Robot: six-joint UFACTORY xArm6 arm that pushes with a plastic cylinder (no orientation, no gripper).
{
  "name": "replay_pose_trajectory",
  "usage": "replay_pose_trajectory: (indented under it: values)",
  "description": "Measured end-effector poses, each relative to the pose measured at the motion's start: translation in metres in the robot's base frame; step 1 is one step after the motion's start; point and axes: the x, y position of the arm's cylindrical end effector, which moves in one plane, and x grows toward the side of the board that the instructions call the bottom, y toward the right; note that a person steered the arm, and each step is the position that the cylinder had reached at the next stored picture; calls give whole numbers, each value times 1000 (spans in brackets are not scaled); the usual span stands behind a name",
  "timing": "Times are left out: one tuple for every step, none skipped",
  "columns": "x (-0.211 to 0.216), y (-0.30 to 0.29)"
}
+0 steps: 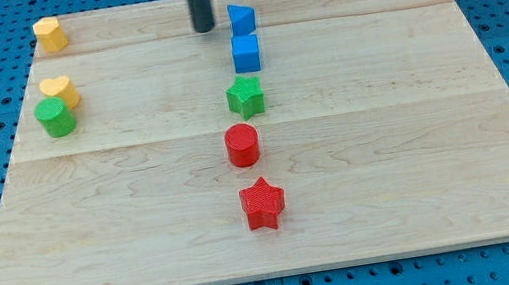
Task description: Slide yellow hexagon to the top center
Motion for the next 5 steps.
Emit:
replay_pose_trajectory:
  values:
    - [10, -85]
    - [32, -167]
    - [11, -224]
    - [6, -225]
    - [-23, -225]
